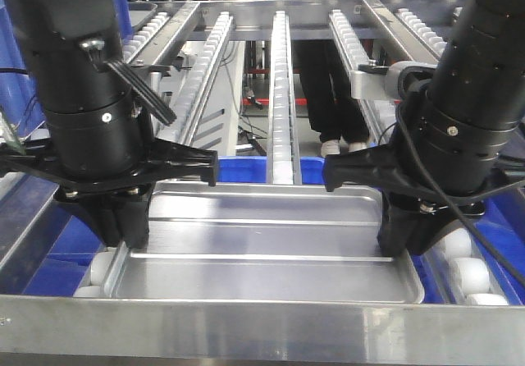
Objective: Grab silver tray and stack on right shelf
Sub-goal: 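Close both grippers on the silver tray's short rims, then lift the silver tray off the shelf with both grippers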
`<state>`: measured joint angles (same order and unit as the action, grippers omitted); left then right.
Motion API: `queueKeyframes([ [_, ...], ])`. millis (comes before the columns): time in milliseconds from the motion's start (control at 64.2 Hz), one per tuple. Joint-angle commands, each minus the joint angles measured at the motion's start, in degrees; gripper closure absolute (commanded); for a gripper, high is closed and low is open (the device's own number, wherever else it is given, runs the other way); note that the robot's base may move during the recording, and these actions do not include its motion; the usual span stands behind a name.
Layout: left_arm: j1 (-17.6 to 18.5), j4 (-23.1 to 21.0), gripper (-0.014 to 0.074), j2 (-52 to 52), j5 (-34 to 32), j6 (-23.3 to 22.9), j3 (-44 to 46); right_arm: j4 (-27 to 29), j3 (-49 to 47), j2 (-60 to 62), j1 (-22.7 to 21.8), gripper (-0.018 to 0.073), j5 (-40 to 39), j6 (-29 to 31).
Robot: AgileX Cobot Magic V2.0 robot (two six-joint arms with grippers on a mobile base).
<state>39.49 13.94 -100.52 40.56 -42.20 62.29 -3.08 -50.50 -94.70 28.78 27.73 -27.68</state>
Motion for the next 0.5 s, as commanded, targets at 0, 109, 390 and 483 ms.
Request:
queueKeyframes([
  [0, 0.33, 0.67, 0.0689, 3.04, -0.64, 0.13, 2.33, -1.04, -1.58, 3.98, -0.17, 0.0503, -0.19, 0.84],
  [109, 0.86, 0.96, 0.0689, 5.36, 0.77, 0.13, 3.70, -1.04, -2.02, 7.74, -0.24, 0.0503, 1.72, 0.84],
  [390, 2.50, 4.02, 0.0689, 17.07, 5.75, 0.36, 5.16, -1.04, -4.61, 19.23, -0.10, 0.0503, 8.13, 0.84],
  [483, 4.99, 6.39, 0.0689, 21.47, 8.70, 0.25, 5.09, -1.04, -4.41, 22.87, 0.35, 0.0503, 10.97, 0.84],
])
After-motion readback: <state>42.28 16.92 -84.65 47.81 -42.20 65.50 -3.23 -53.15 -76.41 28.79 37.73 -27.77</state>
